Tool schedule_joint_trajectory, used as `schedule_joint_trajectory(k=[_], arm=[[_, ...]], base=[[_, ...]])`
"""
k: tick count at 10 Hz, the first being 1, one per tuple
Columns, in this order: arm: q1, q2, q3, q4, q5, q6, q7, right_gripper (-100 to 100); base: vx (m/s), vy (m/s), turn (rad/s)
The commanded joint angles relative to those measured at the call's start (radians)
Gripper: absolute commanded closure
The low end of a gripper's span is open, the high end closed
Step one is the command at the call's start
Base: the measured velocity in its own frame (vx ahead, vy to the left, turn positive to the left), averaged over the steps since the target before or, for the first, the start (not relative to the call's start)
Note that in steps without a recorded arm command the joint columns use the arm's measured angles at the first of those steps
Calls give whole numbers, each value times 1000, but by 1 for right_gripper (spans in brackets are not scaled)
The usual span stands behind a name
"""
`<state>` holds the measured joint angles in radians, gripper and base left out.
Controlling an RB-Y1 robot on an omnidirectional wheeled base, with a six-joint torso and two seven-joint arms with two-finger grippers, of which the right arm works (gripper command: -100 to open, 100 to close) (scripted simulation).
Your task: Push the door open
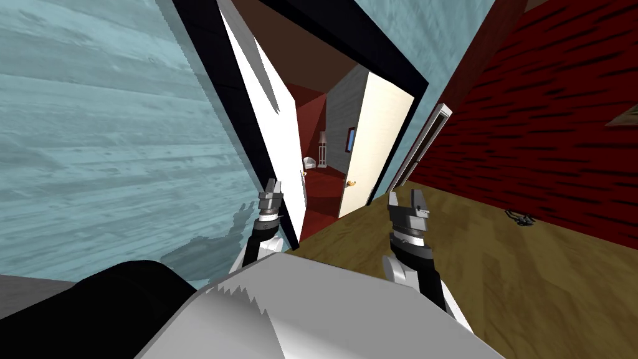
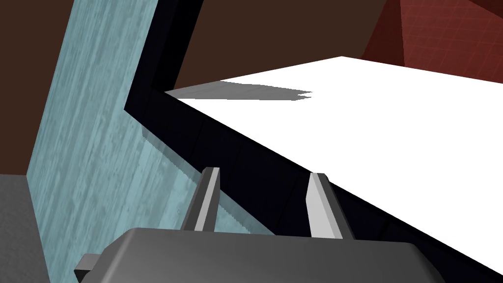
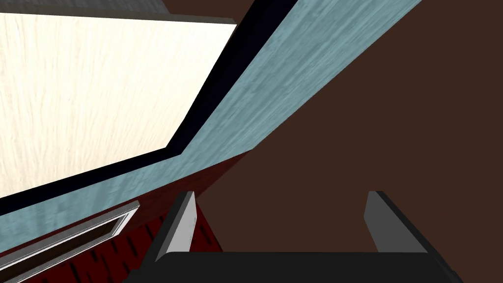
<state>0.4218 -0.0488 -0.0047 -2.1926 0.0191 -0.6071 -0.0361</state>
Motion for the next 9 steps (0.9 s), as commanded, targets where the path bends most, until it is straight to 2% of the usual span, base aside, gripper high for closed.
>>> schedule_joint_trajectory(k=[1,8,9], arm=[[-15,-6,-4,33,-5,-2,-2,-100],[-74,-24,-4,199,-21,-24,-6,-100],[-74,-24,-4,199,-21,-24,-6,-100]], base=[[35,-77,99],[54,-98,107],[31,-63,41]])
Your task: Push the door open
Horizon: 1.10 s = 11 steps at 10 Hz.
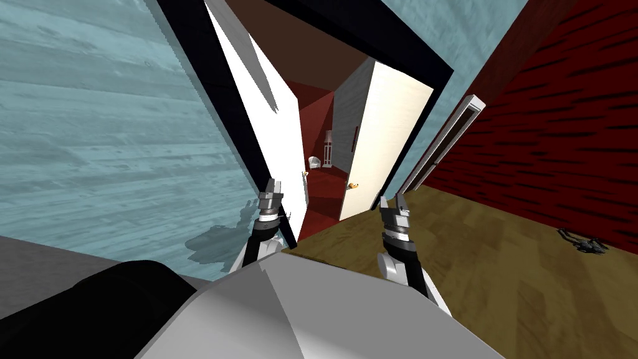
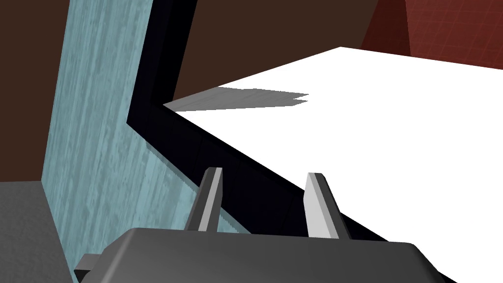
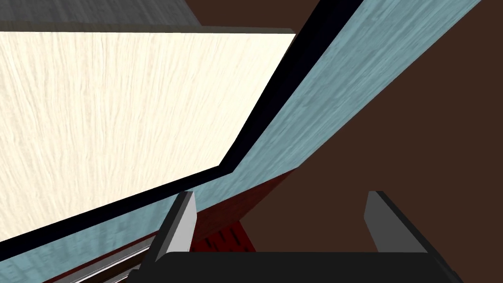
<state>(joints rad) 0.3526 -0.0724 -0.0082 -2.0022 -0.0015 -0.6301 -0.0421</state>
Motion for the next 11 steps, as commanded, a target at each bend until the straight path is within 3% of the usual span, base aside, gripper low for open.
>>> schedule_joint_trajectory(k=[1,5,6,9,11], arm=[[-16,-3,-1,38,-3,-5,0,-100],[-59,-13,-1,153,-15,-21,-2,-100],[-59,-13,-1,158,-15,-21,-2,-100],[-93,-21,-1,253,-25,-34,-4,-100],[-105,-24,-1,288,-28,-38,-5,-100]], base=[[23,-55,98],[47,-98,140],[44,-81,43],[48,-86,130],[37,-99,108]])
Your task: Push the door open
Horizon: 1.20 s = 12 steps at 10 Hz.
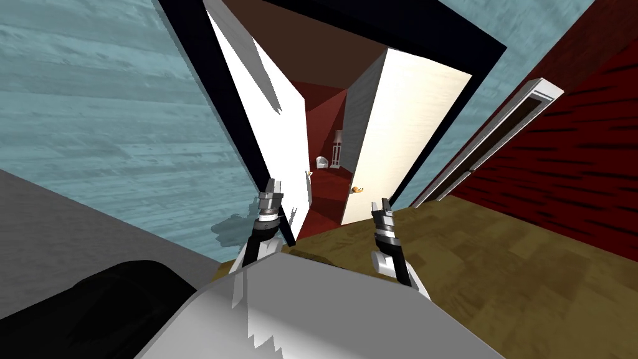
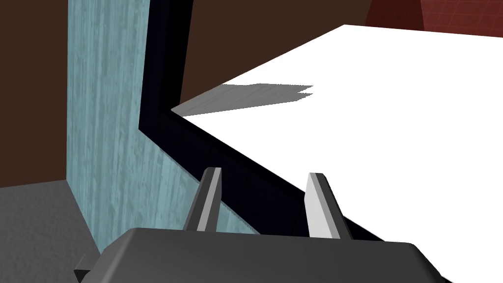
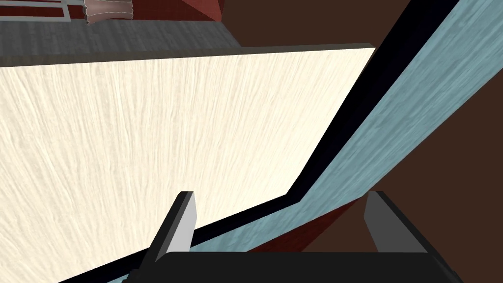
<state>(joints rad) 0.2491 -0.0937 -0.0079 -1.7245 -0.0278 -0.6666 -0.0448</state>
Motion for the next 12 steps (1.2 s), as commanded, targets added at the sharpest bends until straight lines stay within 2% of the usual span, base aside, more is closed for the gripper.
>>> schedule_joint_trajectory(k=[1,3,4,7,8,12], arm=[[-14,-5,-2,45,-5,-6,-3,-100],[-39,-11,-2,104,-12,-15,-4,-100],[-39,-11,-2,113,-12,-15,-4,-100],[-76,-18,-2,206,-22,-29,-6,-100],[-76,-18,-2,218,-22,-29,-6,-100],[-127,-27,-3,354,-36,-48,-9,-100]], base=[[32,-63,103],[54,-101,142],[31,-93,81],[36,-96,143],[27,-73,59],[41,-102,155]])
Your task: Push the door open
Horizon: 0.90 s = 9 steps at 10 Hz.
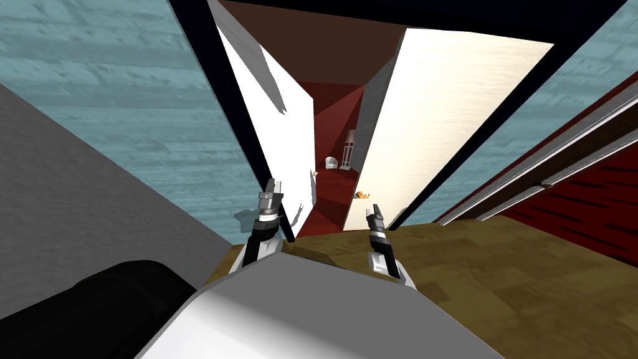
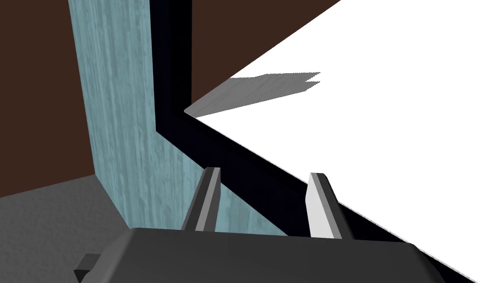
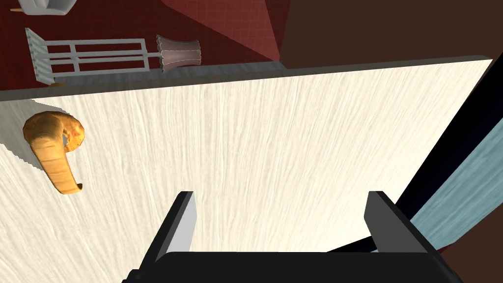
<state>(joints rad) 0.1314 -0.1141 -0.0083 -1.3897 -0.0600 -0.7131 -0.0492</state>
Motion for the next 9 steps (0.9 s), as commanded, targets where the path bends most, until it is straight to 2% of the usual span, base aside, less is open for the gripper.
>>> schedule_joint_trajectory(k=[1,2,4,5,8,9], arm=[[-22,-9,-3,50,-8,-6,-5,-100],[-22,-9,-3,60,-8,-6,-5,-100],[-47,-14,-3,119,-14,-16,-7,-100],[-47,-14,-3,130,-14,-16,-7,-100],[-83,-20,-3,229,-25,-29,-9,-100],[-83,-20,-3,232,-25,-29,-9,-100]], base=[[42,-130,136],[25,-98,50],[23,-79,142],[21,-78,51],[28,-97,135],[5,-101,59]])
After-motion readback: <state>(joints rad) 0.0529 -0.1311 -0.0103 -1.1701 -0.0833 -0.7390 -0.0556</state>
